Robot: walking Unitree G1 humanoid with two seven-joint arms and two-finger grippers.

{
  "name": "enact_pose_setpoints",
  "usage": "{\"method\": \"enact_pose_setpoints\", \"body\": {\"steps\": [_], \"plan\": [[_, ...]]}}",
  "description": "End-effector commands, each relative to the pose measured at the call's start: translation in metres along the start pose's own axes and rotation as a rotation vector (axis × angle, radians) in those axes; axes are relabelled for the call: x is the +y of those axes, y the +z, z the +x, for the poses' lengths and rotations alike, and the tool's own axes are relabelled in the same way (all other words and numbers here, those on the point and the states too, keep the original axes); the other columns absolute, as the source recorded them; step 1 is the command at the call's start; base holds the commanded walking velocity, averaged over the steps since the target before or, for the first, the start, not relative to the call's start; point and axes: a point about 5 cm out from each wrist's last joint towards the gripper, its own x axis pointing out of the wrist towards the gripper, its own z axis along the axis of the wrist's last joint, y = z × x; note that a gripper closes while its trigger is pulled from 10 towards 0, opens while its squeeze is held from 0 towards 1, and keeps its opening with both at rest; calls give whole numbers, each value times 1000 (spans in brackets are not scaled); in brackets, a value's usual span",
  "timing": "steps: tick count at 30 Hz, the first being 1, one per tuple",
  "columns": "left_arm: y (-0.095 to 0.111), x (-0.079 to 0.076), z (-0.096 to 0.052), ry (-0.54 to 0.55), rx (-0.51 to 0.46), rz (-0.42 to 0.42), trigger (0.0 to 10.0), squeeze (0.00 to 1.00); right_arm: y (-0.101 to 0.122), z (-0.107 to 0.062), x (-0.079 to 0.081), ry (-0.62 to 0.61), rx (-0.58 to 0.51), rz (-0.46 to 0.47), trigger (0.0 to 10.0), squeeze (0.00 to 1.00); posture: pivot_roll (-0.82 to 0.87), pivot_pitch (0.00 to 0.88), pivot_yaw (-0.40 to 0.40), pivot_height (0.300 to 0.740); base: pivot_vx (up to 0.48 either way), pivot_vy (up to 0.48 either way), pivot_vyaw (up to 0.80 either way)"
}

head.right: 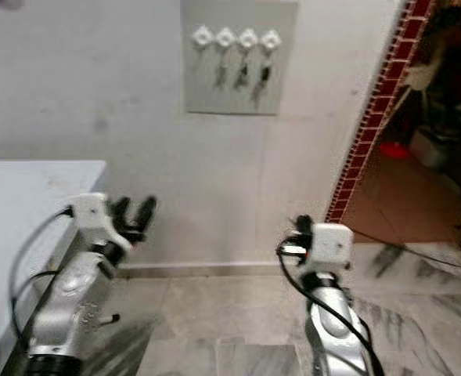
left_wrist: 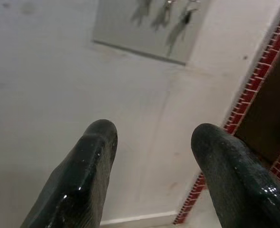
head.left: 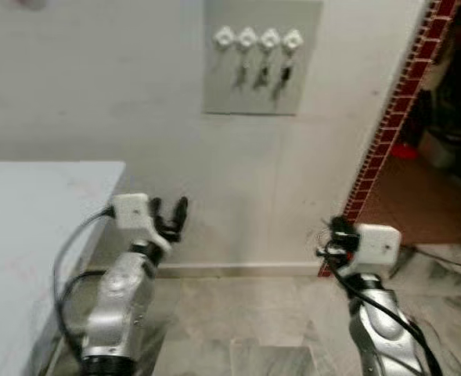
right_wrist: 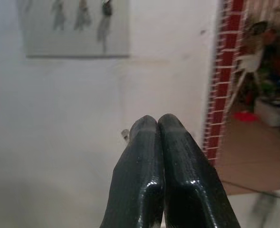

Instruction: Hang keys on a hook

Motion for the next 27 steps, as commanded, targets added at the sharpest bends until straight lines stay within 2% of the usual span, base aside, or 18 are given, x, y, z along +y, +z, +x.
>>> {"method": "enact_pose_setpoints", "body": {"steps": [1,18,27], "plan": [[3,6,1,16,2,13,10000,0,7,1,5,7,-37,14,10000,0,-72,0,15,740,0,0,0],[6,7,5,16,-3,-13,10000,0,7,-2,5,-12,-45,8,10000,0,-75,0,20,740,0,0,0],[6,8,3,27,-9,-29,10000,0,7,-1,5,5,-44,2,10000,0,-66,0,4,740,334,0,0]]}}
